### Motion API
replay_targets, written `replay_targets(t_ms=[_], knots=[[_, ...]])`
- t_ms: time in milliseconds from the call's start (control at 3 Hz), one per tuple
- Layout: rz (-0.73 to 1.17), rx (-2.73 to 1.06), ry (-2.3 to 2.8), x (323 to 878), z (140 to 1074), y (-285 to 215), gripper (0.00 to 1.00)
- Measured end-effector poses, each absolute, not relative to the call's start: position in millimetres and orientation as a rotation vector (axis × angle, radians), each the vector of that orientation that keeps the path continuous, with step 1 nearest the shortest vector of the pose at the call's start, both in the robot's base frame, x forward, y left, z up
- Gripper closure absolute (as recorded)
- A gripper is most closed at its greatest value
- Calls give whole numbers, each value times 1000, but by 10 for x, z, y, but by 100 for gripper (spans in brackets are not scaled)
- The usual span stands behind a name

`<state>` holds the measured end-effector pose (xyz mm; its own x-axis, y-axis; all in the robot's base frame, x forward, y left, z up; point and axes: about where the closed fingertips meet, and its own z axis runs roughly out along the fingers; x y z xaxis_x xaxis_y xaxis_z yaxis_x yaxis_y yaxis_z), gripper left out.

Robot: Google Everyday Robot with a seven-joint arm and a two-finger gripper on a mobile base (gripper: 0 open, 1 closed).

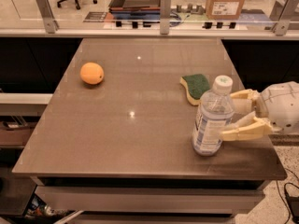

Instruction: Move blue plastic bottle near orange

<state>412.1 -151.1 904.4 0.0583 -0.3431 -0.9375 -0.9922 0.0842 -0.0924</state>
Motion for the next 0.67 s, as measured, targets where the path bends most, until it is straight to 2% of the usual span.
replay_targets(t_ms=[333, 667], knots=[[894, -1418, 1441, 4121, 9049, -1492, 100], [894, -1416, 1440, 4137, 9062, -1483, 100]])
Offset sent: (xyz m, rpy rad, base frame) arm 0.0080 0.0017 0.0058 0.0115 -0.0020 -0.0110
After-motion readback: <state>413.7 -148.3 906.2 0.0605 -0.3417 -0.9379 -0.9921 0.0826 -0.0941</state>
